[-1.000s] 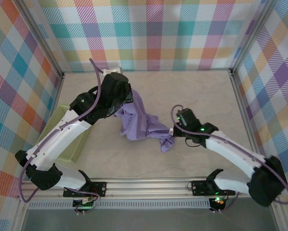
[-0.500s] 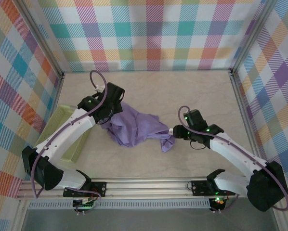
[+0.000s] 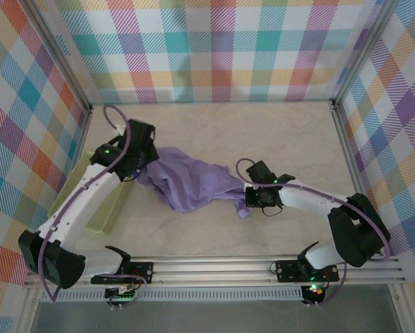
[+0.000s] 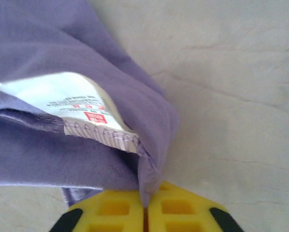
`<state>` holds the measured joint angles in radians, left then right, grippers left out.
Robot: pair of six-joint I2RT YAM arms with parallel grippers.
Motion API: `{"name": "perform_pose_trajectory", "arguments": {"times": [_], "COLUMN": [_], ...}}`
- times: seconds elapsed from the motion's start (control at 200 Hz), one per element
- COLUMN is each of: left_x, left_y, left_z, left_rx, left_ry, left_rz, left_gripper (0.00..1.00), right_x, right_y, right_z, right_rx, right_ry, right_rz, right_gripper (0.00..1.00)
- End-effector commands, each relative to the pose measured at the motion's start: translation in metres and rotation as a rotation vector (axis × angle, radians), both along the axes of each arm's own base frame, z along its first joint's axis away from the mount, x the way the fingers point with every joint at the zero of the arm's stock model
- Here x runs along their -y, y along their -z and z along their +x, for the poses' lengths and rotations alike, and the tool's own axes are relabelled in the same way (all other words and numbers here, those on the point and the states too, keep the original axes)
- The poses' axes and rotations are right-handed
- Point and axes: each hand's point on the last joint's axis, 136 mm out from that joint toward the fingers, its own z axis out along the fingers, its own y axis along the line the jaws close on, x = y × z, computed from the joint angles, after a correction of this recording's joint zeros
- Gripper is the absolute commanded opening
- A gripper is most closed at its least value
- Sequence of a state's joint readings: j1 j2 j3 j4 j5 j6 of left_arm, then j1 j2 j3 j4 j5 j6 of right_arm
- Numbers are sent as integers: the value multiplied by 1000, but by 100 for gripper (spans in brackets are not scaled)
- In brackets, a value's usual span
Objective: Fold the inside-out t-shirt
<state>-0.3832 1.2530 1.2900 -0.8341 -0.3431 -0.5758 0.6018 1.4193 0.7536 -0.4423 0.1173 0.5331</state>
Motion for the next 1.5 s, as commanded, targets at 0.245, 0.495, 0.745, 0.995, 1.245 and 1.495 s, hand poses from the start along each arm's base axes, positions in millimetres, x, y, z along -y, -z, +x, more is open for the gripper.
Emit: {"name": "perform_pose_trajectory", "arguments": {"times": [0.245,0.495,0.745,0.995,1.245,1.495], "left_x": [-42,27,120,133,121,107], "left_y": [-62,-118,-74,7,26,42], "left_z": [-4,-16,-11,28,38,38], "left_rx": [109,194,82,-118,-141,-169], "left_ry": [-56,111,270,224,196,170], "left_rz": [-7,-76,-173,-162,-186,-166], "left_gripper": [0,0,0,0,0,0], "right_x": [-1,75,99,48,-97,-147], "right_y": [-70,-137,-131,-119,-83,-13], "right_z": [22,35,68,64,-14,-19], "right_rx": [171,278,200,263,261,120], "right_ry": [-57,102,224,98,-262,-310], "right_rz": [-5,-35,-42,-10,234,93], "right_gripper": [0,0,13,67,81,78]}}
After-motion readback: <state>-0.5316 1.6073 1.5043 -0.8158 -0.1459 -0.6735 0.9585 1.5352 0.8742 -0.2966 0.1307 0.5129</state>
